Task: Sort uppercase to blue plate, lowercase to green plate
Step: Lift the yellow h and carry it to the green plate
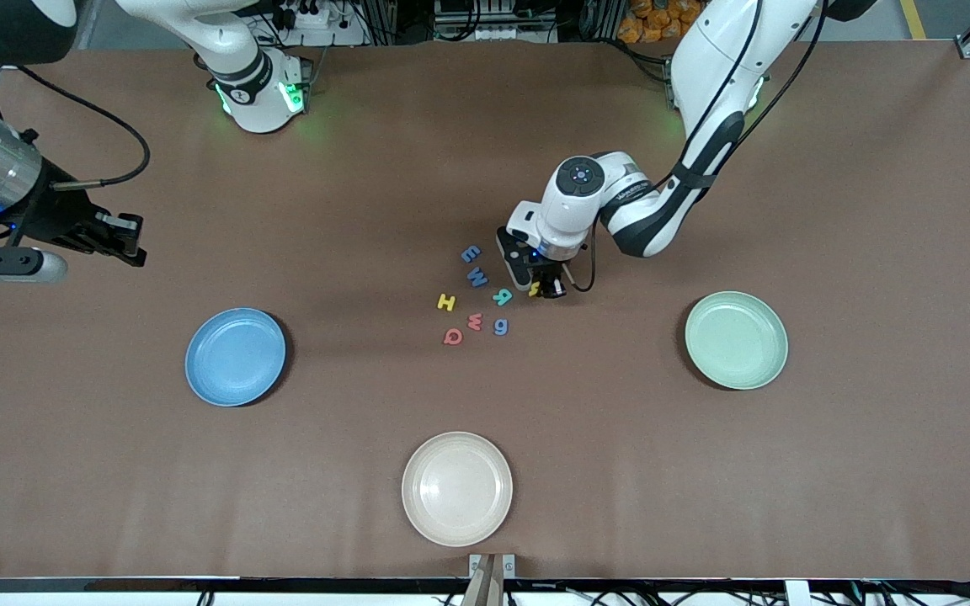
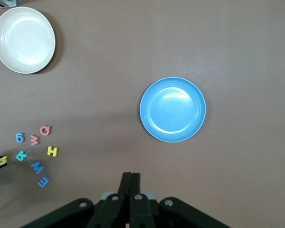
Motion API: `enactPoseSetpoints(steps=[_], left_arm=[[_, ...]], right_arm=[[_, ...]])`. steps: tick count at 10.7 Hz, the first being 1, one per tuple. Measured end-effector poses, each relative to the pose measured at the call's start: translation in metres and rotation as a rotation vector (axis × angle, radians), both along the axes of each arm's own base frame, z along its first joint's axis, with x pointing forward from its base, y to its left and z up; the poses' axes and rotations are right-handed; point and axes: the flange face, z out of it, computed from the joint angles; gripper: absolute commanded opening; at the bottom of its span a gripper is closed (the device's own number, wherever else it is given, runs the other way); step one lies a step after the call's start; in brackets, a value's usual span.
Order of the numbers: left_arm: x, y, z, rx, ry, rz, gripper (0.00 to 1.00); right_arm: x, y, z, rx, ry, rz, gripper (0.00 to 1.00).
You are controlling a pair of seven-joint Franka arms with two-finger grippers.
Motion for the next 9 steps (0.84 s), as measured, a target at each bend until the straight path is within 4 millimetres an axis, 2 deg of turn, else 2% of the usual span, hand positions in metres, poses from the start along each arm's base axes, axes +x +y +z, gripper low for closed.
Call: enactPoseSetpoints(steps=[1, 3, 5, 7, 9], left_arm=[[0.013, 0.008, 0.004, 0.003, -0.015, 0.012, 0.00], [0.047, 0.041, 0.022, 0.033, -0.036, 0.066, 0.00], [0.078, 0.082, 0.050, 0.080, -0.048, 0.145, 0.00], [0.107, 0.137, 0.078, 0.118, -0.013, 0.202, 0.00], [0.136, 0.219, 0.096, 0.152, 0.046, 0.225, 0.00]], right_arm=[[0.002, 0.005, -0.001, 0.003, -0.010, -0.013, 0.00], [0.003, 0.018, -0.003, 0.009, -0.014, -0.035, 0.00], [0.002, 0.049, -0.011, 0.016, 0.006, -0.082, 0.00], [0.001, 0.100, -0.027, 0.029, 0.012, -0.127, 0.10], [-0.005, 0.157, -0.050, 0.037, 0.030, -0.113, 0.21]])
